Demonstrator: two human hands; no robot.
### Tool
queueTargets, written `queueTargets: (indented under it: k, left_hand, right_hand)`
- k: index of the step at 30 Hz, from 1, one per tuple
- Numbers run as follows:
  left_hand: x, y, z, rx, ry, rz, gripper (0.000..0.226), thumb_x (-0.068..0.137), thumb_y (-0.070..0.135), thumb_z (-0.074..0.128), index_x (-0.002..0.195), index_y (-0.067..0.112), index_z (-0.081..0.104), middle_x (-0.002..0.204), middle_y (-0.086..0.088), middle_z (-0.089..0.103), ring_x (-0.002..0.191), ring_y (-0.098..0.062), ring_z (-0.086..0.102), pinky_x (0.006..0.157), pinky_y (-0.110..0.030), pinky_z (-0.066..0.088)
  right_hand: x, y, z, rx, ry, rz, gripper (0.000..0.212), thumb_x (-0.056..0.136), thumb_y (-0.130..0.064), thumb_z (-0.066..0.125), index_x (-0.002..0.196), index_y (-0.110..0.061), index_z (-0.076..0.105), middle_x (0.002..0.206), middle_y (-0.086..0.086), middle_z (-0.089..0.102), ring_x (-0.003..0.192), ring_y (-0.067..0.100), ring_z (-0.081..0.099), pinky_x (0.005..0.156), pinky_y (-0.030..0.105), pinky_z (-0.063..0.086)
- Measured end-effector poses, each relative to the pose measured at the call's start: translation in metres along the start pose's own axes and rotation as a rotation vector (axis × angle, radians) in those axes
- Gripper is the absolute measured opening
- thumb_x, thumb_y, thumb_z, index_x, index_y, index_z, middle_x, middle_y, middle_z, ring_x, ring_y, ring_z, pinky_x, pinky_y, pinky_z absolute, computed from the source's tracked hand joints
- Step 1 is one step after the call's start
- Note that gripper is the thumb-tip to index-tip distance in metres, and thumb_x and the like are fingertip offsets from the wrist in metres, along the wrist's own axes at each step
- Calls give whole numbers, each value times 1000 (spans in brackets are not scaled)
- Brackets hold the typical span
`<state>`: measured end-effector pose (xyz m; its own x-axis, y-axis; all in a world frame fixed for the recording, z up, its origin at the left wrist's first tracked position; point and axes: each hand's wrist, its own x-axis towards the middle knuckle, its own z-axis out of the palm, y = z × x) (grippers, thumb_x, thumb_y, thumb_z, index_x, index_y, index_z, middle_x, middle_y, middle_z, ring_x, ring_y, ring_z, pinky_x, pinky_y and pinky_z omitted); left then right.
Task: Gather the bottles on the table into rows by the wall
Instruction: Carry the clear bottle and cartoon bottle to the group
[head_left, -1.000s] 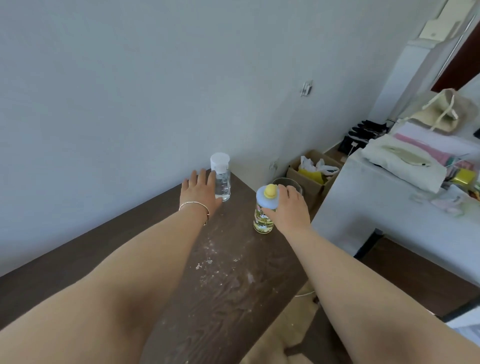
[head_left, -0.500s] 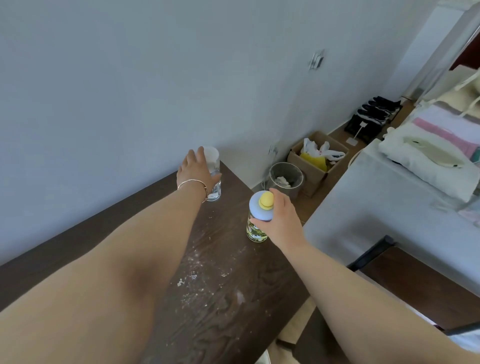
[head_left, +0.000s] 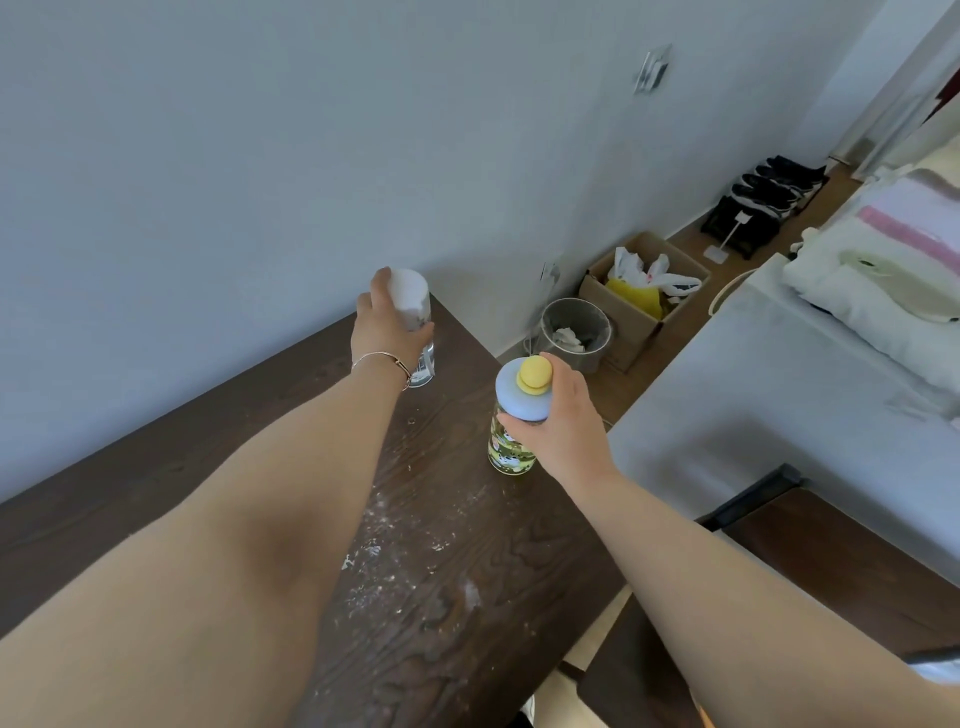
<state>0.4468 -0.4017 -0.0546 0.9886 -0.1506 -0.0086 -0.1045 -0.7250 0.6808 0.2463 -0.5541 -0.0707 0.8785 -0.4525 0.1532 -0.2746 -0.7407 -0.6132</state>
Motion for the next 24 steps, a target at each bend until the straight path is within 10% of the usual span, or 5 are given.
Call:
queueTargets:
  k: [24]
  left_hand:
    - [-18, 4, -6, -38, -11, 49, 73, 81, 37, 68, 139, 18, 28, 138, -11, 43, 106, -38, 57, 78, -32, 40]
  right_hand:
    - [-4, -15, 1, -68, 6, 13, 89, 72, -46, 83, 142, -21, 34, 125, 6, 47, 105, 21, 57, 81, 31, 54]
